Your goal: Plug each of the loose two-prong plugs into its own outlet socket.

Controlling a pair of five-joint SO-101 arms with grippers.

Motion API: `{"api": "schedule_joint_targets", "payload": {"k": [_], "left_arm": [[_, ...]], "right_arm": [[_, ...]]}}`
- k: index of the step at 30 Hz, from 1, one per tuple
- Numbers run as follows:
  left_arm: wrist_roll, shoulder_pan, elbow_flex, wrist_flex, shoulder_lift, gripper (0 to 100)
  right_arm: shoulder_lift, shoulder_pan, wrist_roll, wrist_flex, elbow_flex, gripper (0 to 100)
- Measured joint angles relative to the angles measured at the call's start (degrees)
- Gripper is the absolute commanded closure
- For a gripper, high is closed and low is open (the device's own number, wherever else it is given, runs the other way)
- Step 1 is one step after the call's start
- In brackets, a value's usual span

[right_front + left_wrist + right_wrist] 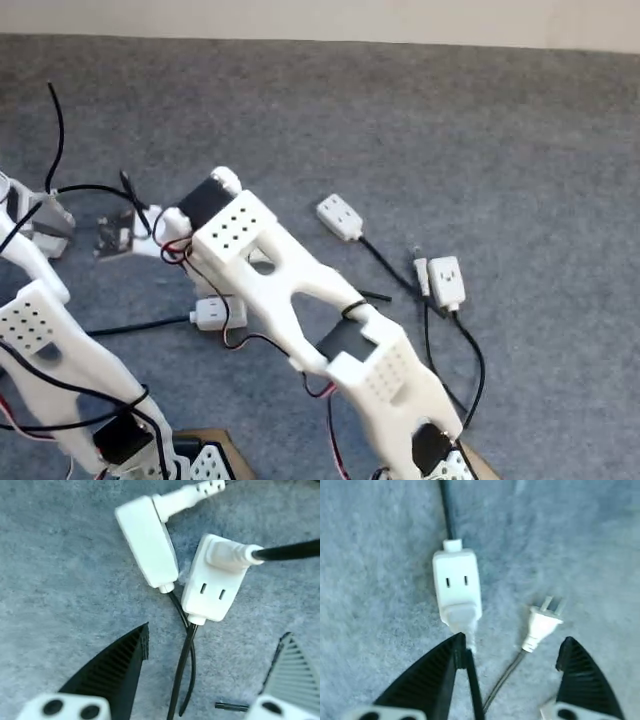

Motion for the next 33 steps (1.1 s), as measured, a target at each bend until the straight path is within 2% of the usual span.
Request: {"api": "schedule_joint_targets", "payload": {"k": [7,11,14,18,21,24,27,30,33], "left_arm": [[0.00,0.00,2.46,0.35,-5.27,62],[-2.11,1.85,10.64,0.35,-13.45,62],[-4.31,6.15,20.22,0.35,-22.86,62],[-8.62,14.51,36.40,0.35,-38.24,62],[-12.13,21.45,49.93,0.09,-48.97,62],[-13.80,26.90,62.59,-4.75,-57.14,62],[-13.80,30.15,72.88,-12.04,-60.40,62],[-14.24,33.49,79.56,-17.23,-60.84,62],[-16.62,36.84,83.16,-18.81,-60.92,62]], "right_arm": [[-18.29,2.46,-6.86,0.00,0.00,71.7],[-30.86,6.15,-10.20,0.09,3.25,71.7],[-41.05,7.38,-13.10,0.09,10.55,71.7],[-53.98,11.69,-16.97,0.09,26.64,71.7],[-62.77,18.55,-19.52,-0.70,42.11,71.7],[-72.00,26.90,-20.66,-6.59,60.04,71.7],[-81.49,32.88,-20.75,-15.82,79.56,71.7],[-88.97,34.02,-20.84,-24.44,98.64,71.7],[-93.63,34.46,-20.92,-30.68,111.91,71.7]]}}
